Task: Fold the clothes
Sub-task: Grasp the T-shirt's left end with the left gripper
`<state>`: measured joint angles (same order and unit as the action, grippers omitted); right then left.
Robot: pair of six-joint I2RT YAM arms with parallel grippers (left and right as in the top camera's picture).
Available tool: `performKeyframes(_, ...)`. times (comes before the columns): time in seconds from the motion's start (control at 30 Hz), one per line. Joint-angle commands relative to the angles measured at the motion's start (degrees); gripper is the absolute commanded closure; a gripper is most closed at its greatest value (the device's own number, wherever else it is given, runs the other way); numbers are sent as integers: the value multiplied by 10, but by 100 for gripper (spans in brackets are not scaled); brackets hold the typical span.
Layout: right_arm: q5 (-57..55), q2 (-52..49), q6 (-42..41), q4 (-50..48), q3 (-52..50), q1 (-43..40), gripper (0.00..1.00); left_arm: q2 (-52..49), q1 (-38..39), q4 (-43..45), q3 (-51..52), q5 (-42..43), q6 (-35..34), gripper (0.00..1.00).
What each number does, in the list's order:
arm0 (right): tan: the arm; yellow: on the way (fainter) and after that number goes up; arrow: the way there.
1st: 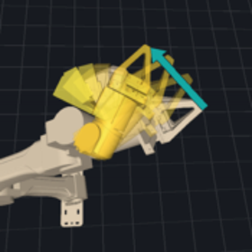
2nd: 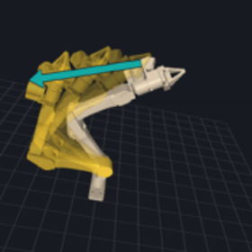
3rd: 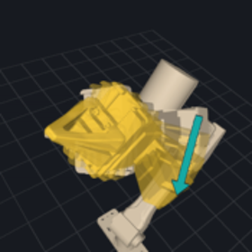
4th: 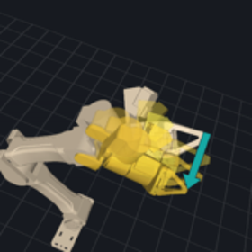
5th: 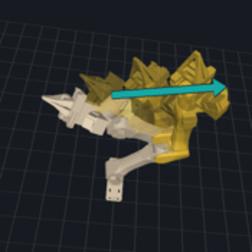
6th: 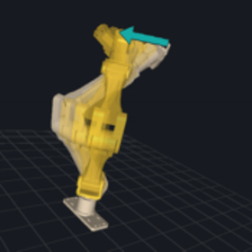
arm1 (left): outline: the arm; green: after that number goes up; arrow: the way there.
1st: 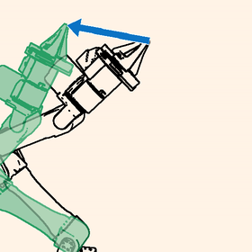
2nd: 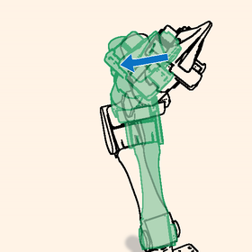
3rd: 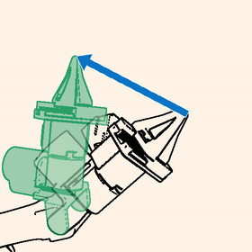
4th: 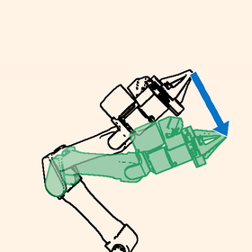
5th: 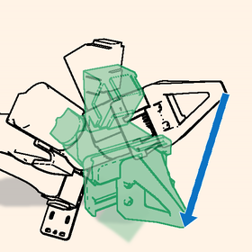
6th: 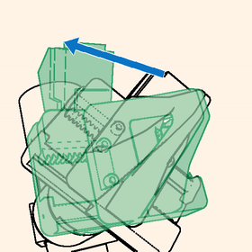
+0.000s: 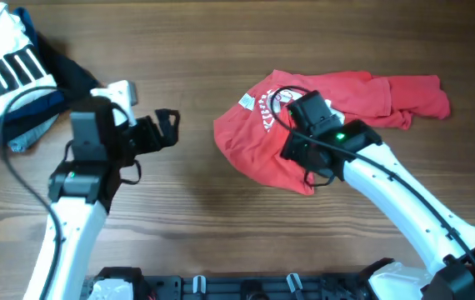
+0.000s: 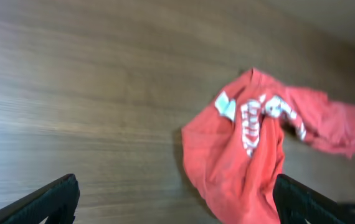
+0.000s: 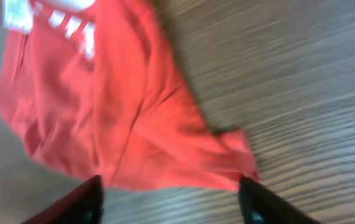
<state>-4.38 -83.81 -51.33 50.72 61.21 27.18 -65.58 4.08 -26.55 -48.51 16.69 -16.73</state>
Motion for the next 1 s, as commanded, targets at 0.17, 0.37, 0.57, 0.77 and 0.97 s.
performKeyframes(0.17, -16, 8, 69, 8, 3, -130, 18, -158, 108, 18, -9, 70, -91, 0)
performKeyframes(0.37, -16, 9, 94, 24, 3, -190, 18, -257, 183, 64, -9, 97, -187, 0)
performKeyframes(0.57, -9, 9, 93, 27, 3, -198, 18, -306, 247, 95, -9, 98, -270, 0)
performKeyframes(0.77, 15, 9, 94, 31, 3, -198, 18, -341, 295, 124, -9, 78, -354, 0)
performKeyframes(0.97, 14, 9, 94, 42, 3, -198, 18, -383, 340, 166, -9, 58, -408, 2)
